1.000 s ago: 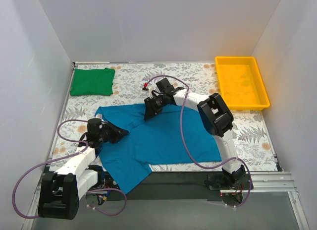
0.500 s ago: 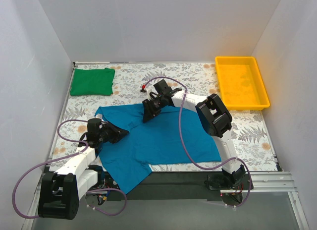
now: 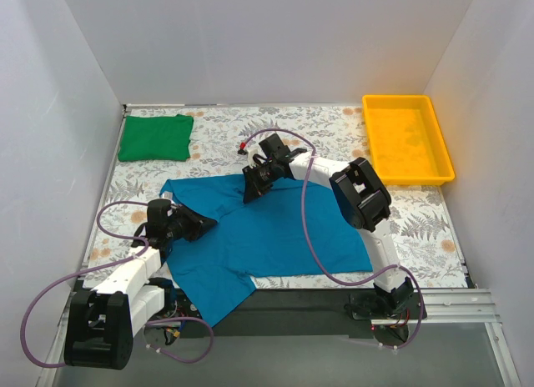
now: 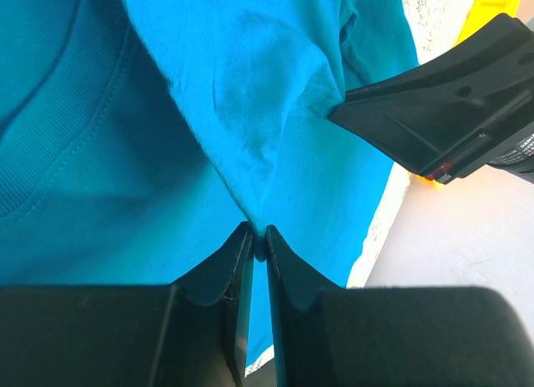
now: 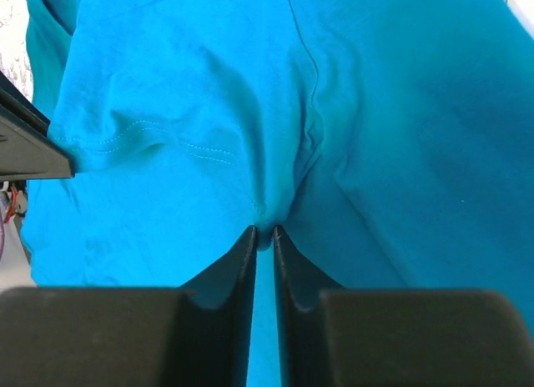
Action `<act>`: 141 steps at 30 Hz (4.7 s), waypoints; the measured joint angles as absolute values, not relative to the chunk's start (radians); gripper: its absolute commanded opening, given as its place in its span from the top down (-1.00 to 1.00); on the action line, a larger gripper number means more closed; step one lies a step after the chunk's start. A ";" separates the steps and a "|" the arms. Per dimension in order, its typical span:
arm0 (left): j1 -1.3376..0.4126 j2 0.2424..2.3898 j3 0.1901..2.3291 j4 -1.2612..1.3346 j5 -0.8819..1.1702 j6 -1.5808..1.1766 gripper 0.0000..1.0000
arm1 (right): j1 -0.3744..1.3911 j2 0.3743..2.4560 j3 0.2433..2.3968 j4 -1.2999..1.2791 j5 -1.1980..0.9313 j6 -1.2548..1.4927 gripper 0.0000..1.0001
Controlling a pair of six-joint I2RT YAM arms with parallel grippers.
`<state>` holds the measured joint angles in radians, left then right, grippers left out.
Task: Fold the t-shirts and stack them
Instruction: Fold the tshirt
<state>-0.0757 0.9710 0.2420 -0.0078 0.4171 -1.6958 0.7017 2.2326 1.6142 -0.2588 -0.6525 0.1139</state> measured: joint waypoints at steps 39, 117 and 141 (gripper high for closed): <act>-0.076 0.900 0.242 -0.107 0.403 -1.695 0.95 | 0.664 2.201 1.605 -0.258 -0.648 0.074 0.93; 0.080 1.122 0.669 -0.305 0.067 -1.266 -0.74 | -0.151 1.403 0.950 -0.281 -0.879 -0.474 -0.38; 0.089 1.140 0.669 -0.301 0.025 -1.190 -0.74 | -0.164 1.443 0.950 -0.281 -0.894 -0.474 -0.65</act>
